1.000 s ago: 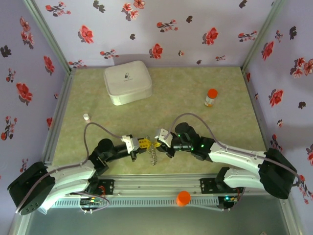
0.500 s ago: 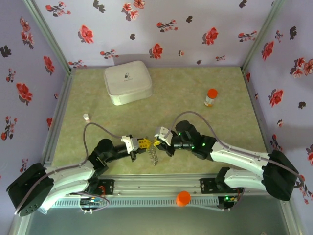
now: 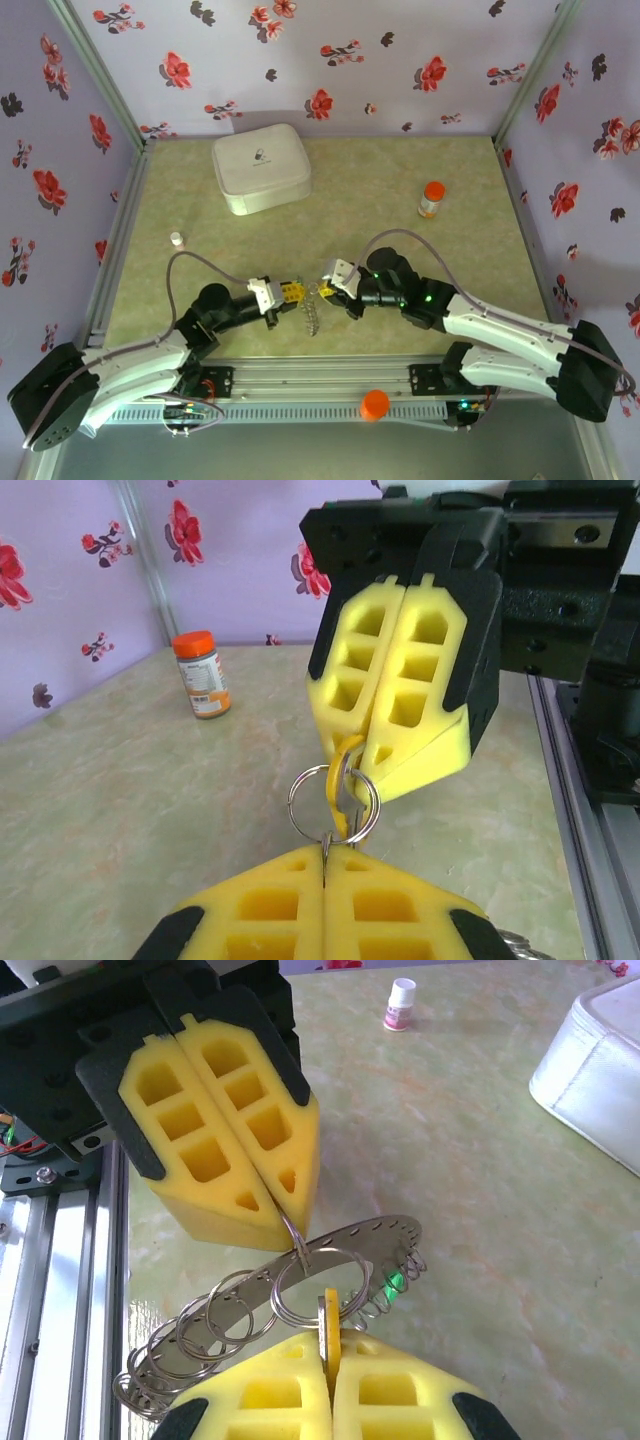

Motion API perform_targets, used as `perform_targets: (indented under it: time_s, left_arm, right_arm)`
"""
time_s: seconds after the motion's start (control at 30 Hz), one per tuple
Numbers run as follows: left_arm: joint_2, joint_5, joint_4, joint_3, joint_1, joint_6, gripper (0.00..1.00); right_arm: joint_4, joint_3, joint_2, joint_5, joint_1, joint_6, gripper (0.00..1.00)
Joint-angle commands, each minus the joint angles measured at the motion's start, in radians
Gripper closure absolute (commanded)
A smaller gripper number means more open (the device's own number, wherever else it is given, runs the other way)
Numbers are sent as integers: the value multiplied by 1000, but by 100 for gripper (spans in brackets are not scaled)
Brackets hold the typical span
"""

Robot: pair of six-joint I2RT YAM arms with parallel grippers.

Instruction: Put the keys on the keyring

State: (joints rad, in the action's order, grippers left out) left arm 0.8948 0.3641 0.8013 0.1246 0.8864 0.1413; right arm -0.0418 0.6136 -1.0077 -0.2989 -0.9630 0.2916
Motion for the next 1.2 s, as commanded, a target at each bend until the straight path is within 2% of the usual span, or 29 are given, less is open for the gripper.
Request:
perform_targets:
  time_s: [0.0,0.13,0.27,0.37,0.5,0.6,0.67,0.8,0.93,1.03,1.17]
  left_arm:
    - [0,-39,-39,28,0,42,95]
    - [4,-78,15,17,0,43,56]
    - [-79,-198,40,1,0,27,33]
    - [-206,-350,-21,-1,0,42,28]
    - [-384,-645,-146,20,-3,78,21]
    - [-455,-889,-225,82,-14,115,19]
    - [-471,-982,-253,119,-25,136,19]
    - [-474,-1063,-212,141,-38,142,19]
    - [-479,-1120,-210,141,-42,122,22]
    - [-484,-1151,-242,136,-45,101,23]
    - [-481,-1150,-295,123,-49,67,23]
  right_arm:
    - [-40,50,23,58,4,29,100]
    - [-53,78,24,77,0,40,100]
    - [-78,112,17,91,0,69,100]
    - [-100,152,-12,93,-1,95,100]
    - [-76,214,-78,70,-20,112,100]
    - [-55,282,-160,43,-71,142,100]
    - [-17,330,-224,33,-98,156,100]
    - [171,413,-378,-22,-117,74,100]
    - [405,386,-496,5,-116,-90,100]
    - [371,367,-547,84,-89,-102,100]
    - [165,357,-555,239,-69,-85,100]
